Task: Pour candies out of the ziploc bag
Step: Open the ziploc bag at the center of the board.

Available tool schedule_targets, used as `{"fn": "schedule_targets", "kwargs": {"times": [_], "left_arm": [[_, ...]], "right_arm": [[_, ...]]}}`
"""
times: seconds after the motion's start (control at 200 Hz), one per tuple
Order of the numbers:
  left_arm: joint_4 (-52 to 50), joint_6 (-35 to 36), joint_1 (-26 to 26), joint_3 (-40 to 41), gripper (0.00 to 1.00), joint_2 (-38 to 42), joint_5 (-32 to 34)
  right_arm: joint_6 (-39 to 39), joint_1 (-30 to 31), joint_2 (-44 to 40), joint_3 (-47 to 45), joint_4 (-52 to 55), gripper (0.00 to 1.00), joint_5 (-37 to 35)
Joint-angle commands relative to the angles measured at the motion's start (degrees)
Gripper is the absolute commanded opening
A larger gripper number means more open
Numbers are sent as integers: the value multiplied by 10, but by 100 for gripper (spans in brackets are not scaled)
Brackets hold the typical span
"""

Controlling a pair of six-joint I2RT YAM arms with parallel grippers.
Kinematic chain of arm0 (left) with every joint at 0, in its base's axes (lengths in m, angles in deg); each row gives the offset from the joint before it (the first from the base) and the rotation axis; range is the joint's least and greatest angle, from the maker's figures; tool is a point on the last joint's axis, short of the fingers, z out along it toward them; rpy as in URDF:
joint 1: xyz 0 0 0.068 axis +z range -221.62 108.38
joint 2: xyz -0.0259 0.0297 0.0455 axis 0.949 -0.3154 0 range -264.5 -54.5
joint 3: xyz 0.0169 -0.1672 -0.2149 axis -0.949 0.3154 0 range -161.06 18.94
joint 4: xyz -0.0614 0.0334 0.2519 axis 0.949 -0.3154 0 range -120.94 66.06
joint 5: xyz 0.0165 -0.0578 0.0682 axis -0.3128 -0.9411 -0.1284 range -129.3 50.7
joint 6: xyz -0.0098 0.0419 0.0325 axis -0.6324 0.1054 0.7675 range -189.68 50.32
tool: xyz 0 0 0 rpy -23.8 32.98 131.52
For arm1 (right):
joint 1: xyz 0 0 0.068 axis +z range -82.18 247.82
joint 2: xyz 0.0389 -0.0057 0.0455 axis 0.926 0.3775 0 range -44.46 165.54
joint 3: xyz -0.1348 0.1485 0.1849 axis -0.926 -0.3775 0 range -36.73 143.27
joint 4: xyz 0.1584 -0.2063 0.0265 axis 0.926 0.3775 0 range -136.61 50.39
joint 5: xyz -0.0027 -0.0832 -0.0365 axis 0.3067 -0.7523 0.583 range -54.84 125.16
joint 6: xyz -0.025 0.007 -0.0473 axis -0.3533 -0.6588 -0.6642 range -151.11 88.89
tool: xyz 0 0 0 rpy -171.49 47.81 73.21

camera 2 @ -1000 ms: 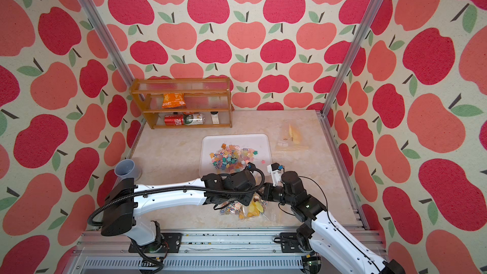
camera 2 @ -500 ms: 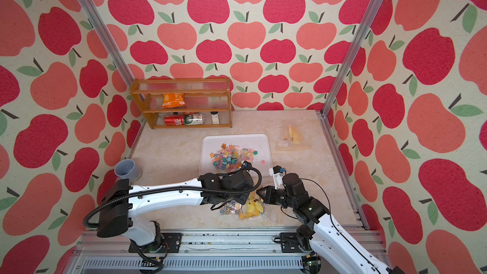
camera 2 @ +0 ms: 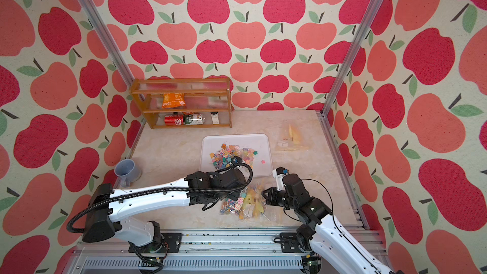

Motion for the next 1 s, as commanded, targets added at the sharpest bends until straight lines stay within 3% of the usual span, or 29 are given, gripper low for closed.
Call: {"fn": "schedule_targets", "kwargs": {"times": [0.0,0.175,0.255,0.54,0.705,0.82,0.91,0.995], "left_arm": [[-19,-12,-2,-5,0,7,15],[1,-13,-2,16,0,24,12],[6,-15,0,26,0,35,15],[12,-18,9,53,0,60,19],[28,-24,21,79,0,80,10],[40,-30,36,95,0,88,-8],[48,-39,44,107,0,93,-21],[58,-50,51,121,19,100,-30]], "right_arm": [[-11,1,-1,22,8,14,-15],[-24,1,-14,38,59,63,-41],[-33,1,-25,49,91,70,-56],[-58,1,-45,115,236,72,-132],[-64,1,-43,146,229,70,-50],[-56,4,-17,144,203,54,5],[-50,10,-17,136,190,50,8],[-43,11,-15,126,175,48,18]]}}
